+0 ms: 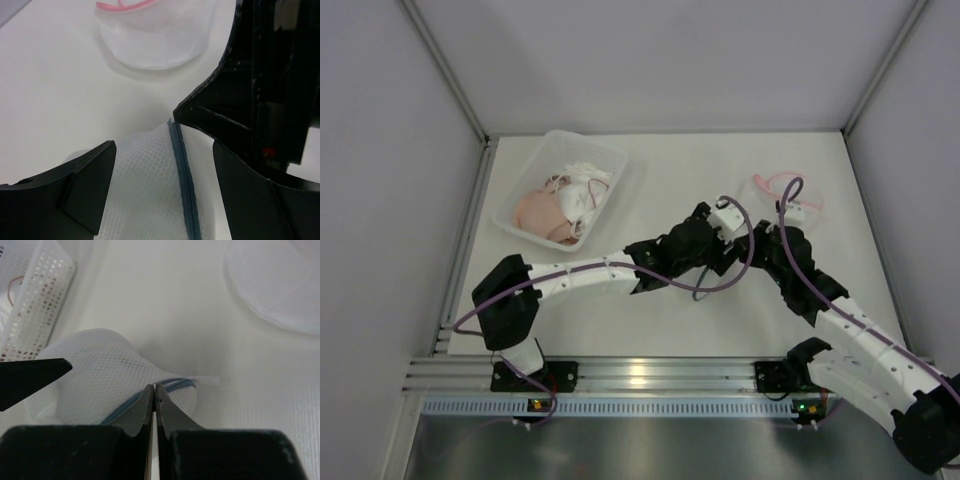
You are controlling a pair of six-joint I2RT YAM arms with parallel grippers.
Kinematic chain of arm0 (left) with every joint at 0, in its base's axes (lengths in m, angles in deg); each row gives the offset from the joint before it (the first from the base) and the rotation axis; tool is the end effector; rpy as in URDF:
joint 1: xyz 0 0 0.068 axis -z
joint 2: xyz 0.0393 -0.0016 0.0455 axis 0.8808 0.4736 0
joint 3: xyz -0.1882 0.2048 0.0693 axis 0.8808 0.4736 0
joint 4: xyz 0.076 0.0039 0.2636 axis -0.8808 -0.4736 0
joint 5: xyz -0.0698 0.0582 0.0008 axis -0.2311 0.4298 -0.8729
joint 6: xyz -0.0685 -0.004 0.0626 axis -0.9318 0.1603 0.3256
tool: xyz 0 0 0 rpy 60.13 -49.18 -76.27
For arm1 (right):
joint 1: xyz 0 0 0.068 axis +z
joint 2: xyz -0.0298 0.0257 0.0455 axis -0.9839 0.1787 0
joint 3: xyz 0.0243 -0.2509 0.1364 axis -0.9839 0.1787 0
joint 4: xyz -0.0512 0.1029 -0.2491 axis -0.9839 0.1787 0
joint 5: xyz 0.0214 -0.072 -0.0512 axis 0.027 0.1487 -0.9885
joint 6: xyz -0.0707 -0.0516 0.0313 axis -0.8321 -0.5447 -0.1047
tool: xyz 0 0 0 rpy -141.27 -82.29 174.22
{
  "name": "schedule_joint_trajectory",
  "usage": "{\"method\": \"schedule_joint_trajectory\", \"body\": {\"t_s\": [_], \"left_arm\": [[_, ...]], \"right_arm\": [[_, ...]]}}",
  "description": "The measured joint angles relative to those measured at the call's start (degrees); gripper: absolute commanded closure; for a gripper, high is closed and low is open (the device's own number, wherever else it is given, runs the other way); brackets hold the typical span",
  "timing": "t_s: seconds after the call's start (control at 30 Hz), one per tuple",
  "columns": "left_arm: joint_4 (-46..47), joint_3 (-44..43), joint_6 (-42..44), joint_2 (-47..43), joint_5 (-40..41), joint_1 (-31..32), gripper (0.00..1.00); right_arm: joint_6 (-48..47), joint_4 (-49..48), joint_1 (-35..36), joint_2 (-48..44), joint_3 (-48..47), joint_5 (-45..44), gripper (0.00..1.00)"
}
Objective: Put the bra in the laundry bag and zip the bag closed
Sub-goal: Zip the zipper on the laundry bag, then place the laundry bag at the center of the board.
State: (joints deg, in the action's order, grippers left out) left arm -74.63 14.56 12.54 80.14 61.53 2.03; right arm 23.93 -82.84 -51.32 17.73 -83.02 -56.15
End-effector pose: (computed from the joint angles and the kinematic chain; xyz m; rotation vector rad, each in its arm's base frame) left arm 0.2160 -0.3945 0.2874 0.8498 1.7262 -0.5564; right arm 0.2172 0.1009 0.2352 0.2323 1.9967 0.5472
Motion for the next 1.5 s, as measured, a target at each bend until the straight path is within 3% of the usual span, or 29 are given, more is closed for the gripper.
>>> {"method": "schedule_joint_trajectory", "body": {"t_s": [0.13,0.17,0.23,0.33,0.37,0.4,0.43,0.63,0.83,1.1,1.2,1.23,1.3,1.33,1.43,1.5], "left_arm": [[-2.3,-0.7,2.2,4.0,1.3,1.0,0.21],[-2.8,-0.7,2.6,4.5,1.5,1.4,0.3],[-3.8,-0.7,3.5,5.3,2.2,2.3,0.37],[-4.4,-0.7,4.5,5.5,2.6,3.0,0.6],[-4.3,-0.7,4.6,5.5,2.7,3.0,0.82],[-4.4,-0.7,4.5,5.5,2.9,3.1,0.95],[-4.4,-0.7,4.3,5.5,3.1,3.1,1.0],[-1.0,4.3,3.8,2.3,4.7,3.0,1.0],[6.0,18.8,1.9,-13.4,6.4,3.0,1.0],[9.4,27.9,-2.6,-28.6,7.5,2.8,1.0],[9.6,28.5,-3.8,-29.2,7.8,2.7,1.0],[9.6,28.5,-4.5,-29.2,8.2,2.6,1.0],[8.7,27.5,-6.4,-28.6,9.5,2.3,1.0],[7.9,26.3,-7.5,-27.7,10.0,1.8,1.0],[5.3,21.3,-11.0,-24.5,10.3,-0.9,1.0],[3.9,18.2,-13.6,-23.1,8.4,-4.0,1.0]], "right_arm": [[0.1,1.3,0.0,-0.7,0.0,-1.2,1.0],[0.1,1.3,0.1,-1.0,0.0,-1.3,1.0],[0.1,1.3,0.1,-1.3,0.0,-1.6,1.0],[0.1,1.4,0.1,-1.4,0.0,-1.6,1.0],[0.1,1.3,0.1,-1.4,0.0,-1.7,1.0],[0.1,1.3,0.1,-1.4,0.0,-1.7,1.0],[0.1,1.3,0.1,-1.4,0.0,-1.8,1.0],[0.9,1.4,0.1,-1.3,0.0,-1.9,1.0],[1.4,2.0,0.7,-1.3,0.0,-1.5,1.0],[3.8,-2.2,1.5,-1.3,-0.9,5.0,1.0],[3.7,-1.8,1.5,-1.0,-1.2,6.0,0.67],[3.6,-0.6,1.3,-0.7,-1.7,5.3,0.49],[3.0,2.5,0.6,0.4,-3.6,4.6,0.35],[2.5,4.5,0.5,0.9,-5.0,4.4,0.22],[1.1,9.4,-0.3,2.0,-11.6,4.2,0.05],[0.0,10.4,-1.8,2.0,-16.0,4.1,0.01]]}}
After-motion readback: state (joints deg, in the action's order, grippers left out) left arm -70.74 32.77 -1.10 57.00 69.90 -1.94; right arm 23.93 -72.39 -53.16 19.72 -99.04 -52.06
